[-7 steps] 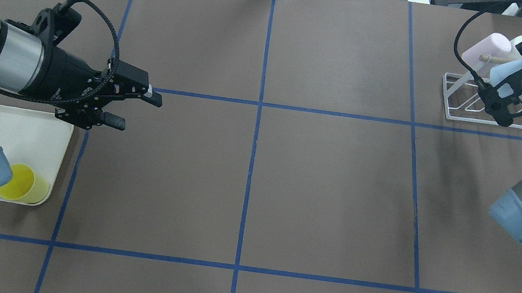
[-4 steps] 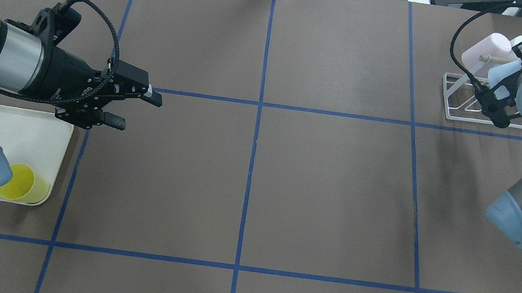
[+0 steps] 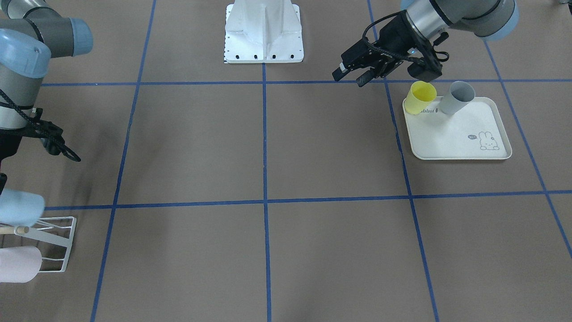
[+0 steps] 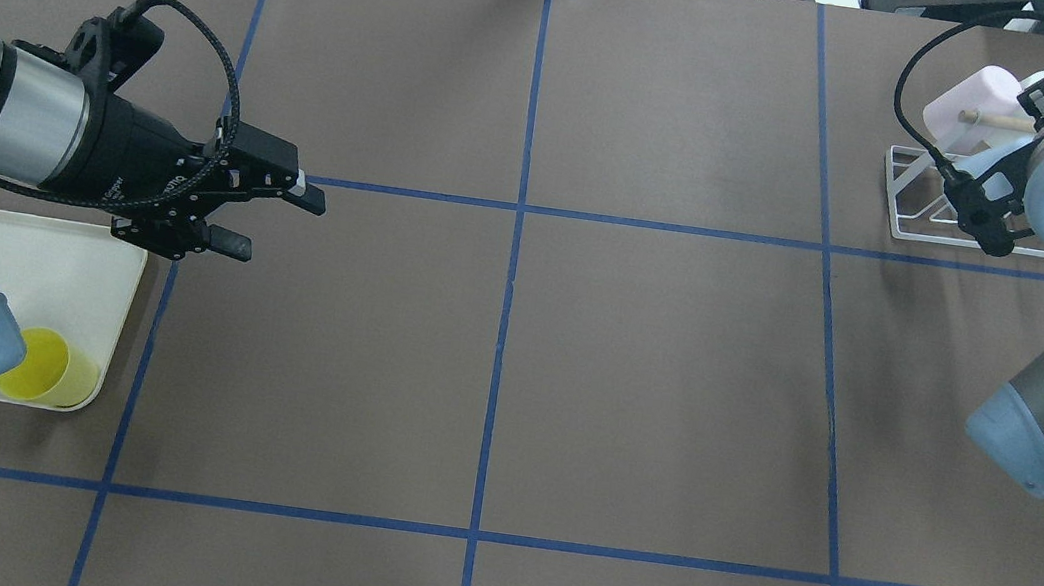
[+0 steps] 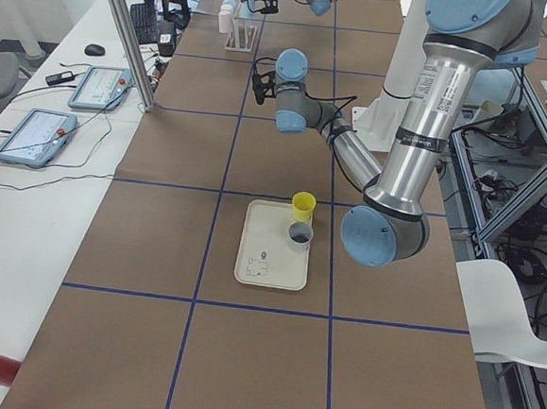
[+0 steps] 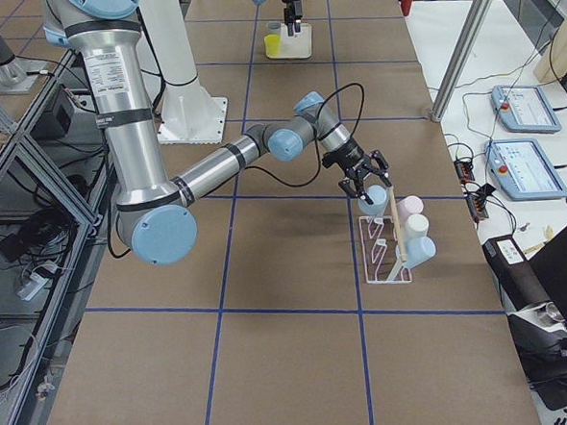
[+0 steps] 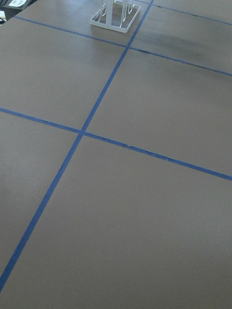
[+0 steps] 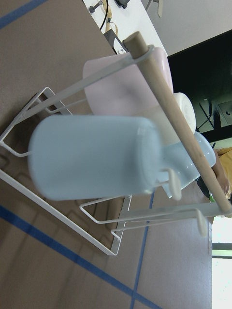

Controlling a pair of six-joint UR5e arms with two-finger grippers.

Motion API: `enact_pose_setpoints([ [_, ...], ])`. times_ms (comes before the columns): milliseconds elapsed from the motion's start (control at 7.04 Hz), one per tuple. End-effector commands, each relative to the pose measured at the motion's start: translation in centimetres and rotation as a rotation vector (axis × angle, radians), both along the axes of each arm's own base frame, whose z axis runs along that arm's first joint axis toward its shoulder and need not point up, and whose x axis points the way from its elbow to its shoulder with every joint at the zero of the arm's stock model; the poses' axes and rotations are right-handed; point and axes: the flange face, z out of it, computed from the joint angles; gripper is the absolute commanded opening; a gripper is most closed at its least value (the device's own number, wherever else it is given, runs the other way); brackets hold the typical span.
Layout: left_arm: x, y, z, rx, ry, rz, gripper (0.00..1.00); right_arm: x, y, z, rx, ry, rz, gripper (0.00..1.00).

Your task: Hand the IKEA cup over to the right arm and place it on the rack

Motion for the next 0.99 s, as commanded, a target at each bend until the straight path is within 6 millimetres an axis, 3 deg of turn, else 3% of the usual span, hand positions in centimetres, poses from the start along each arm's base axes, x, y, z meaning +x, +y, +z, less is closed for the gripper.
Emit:
enact_pose_setpoints([
  [0, -0.1, 0.0, -0.1, 0.002, 0.002, -0.001, 1.00, -0.1, 0.0, -0.2, 0.004, -0.003, 0.000, 0.98],
  [284, -0.2, -0.1, -0.1, 0.001, 0.002, -0.004, 1.00, -0.2, -0.2, -1.5, 0.020, -0.046, 0.031, 0.98],
  [568, -1.6, -0.7, 0.3, 0.016, -0.006, -0.024, 1.00, -1.3, -0.1, -5.2, 0.027, -0.287, 0.182, 0.99],
  [852, -4.7, -1.6, 4.6, 0.222, -0.108, -0.042, 1.00, -1.5, 2.0, -8.8, -0.039, -0.614, 0.338, 0.99],
])
